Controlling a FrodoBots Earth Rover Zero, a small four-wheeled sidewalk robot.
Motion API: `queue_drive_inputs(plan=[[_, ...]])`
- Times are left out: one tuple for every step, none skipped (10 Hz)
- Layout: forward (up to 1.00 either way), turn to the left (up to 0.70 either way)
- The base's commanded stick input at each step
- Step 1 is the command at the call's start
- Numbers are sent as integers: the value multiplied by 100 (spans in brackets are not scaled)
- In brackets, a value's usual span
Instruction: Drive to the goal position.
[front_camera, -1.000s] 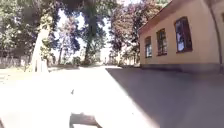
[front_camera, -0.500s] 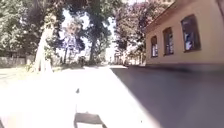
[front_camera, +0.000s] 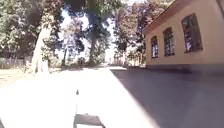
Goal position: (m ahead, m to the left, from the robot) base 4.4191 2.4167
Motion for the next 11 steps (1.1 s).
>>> queue_drive_inputs(plan=[[45, 0], [45, 0], [56, 0], [60, 0], [60, 0], [60, 0], [60, 0], [70, 0], [70, 0], [70, 0], [70, 0]])
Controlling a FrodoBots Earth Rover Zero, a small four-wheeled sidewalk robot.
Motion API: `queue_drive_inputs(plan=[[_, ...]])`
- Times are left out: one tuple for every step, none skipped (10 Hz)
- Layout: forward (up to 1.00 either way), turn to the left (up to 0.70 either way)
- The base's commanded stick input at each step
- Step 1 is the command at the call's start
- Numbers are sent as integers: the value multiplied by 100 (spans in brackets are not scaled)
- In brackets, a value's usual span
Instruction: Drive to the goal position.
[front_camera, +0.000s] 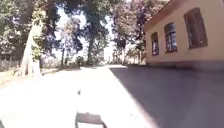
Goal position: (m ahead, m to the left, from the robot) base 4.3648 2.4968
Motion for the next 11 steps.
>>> queue_drive_inputs(plan=[[70, 0], [70, 0], [70, 0], [70, 0], [70, 0], [70, 0], [70, 0], [70, 0], [70, 0], [70, 0], [70, 0]])
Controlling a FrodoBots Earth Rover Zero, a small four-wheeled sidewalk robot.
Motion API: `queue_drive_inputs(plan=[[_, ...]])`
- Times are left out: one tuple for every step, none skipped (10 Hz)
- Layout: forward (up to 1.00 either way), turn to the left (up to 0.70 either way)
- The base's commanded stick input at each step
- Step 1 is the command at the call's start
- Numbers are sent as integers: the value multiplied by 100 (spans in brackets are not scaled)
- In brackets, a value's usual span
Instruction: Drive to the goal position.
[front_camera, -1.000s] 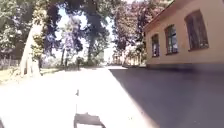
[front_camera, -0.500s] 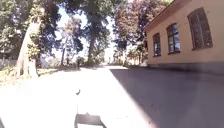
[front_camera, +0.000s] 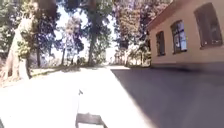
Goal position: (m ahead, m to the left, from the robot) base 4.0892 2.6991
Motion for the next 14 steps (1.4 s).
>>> queue_drive_inputs(plan=[[70, 0], [70, 0], [70, 0], [70, 0], [70, 0], [70, 0], [70, 0], [70, 0], [70, 0], [70, 0], [70, 0], [70, 0], [70, 0], [70, 0]])
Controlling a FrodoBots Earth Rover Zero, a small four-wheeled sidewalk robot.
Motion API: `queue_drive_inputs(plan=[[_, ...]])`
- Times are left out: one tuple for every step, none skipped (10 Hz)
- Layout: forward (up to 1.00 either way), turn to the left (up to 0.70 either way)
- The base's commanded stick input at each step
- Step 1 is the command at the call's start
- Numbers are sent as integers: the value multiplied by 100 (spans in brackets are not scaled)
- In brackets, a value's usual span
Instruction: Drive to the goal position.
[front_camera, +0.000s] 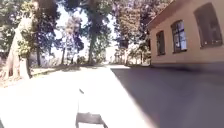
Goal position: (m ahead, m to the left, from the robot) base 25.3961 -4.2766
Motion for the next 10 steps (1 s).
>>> queue_drive_inputs(plan=[[70, 0], [70, 0], [70, 0], [70, 0], [70, 0], [70, 0], [70, 0], [70, 0], [70, 0], [70, 0]])
